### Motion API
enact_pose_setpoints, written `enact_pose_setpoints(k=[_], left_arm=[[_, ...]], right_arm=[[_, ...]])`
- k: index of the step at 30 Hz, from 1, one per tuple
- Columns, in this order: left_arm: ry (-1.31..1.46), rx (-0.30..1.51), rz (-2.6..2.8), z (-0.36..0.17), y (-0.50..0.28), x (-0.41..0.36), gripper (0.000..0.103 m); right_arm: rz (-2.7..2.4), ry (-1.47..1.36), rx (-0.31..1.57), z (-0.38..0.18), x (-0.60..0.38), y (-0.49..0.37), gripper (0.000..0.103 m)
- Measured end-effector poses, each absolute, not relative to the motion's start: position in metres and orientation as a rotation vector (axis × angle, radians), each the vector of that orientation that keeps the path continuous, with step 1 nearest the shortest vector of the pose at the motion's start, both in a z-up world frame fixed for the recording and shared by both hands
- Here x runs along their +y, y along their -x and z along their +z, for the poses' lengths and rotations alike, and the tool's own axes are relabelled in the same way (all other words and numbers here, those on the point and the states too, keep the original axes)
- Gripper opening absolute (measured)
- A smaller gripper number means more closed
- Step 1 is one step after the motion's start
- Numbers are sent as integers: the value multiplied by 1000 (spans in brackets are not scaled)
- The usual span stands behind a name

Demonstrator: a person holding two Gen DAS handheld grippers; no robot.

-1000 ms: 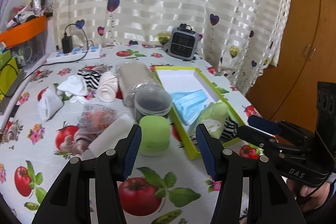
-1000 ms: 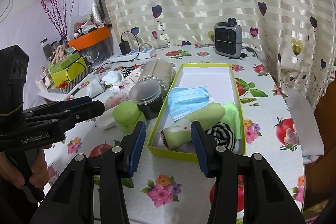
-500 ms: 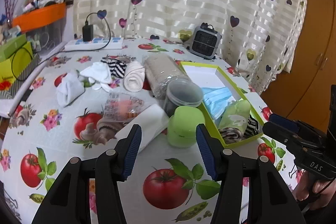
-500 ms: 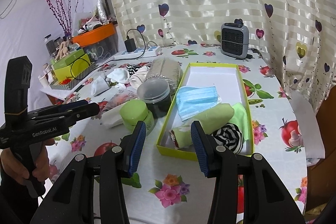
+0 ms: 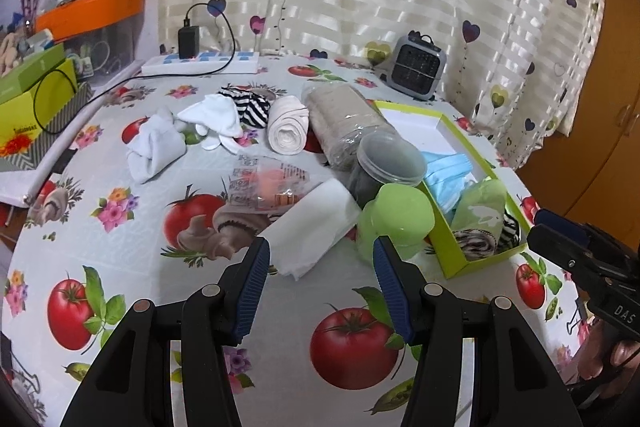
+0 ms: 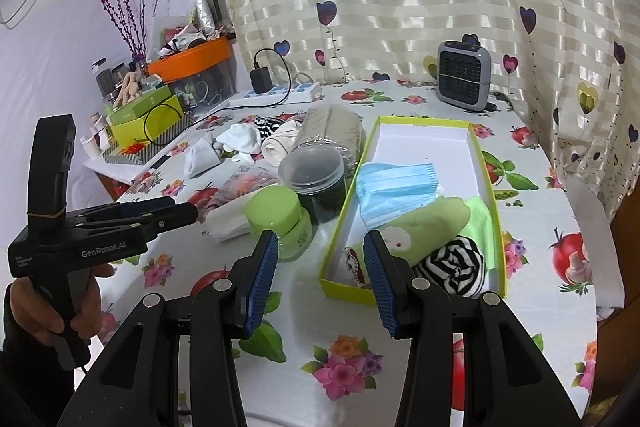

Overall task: Organize soft objects
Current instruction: 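Grasp the folded white cloth with the left gripper while the right moves toward the clear bag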

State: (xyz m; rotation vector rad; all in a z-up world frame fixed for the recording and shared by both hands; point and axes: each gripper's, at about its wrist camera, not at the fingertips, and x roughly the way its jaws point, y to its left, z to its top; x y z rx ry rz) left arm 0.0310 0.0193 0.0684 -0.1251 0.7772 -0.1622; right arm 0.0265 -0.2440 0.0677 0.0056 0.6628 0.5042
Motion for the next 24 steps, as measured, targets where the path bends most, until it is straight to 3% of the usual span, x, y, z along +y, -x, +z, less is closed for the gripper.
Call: enact_pose_setpoints(k=[24], left_arm=[[35,832,-212,41,-78,24,54]], right_arm=[[515,-9,693,59,-235,-42,46]])
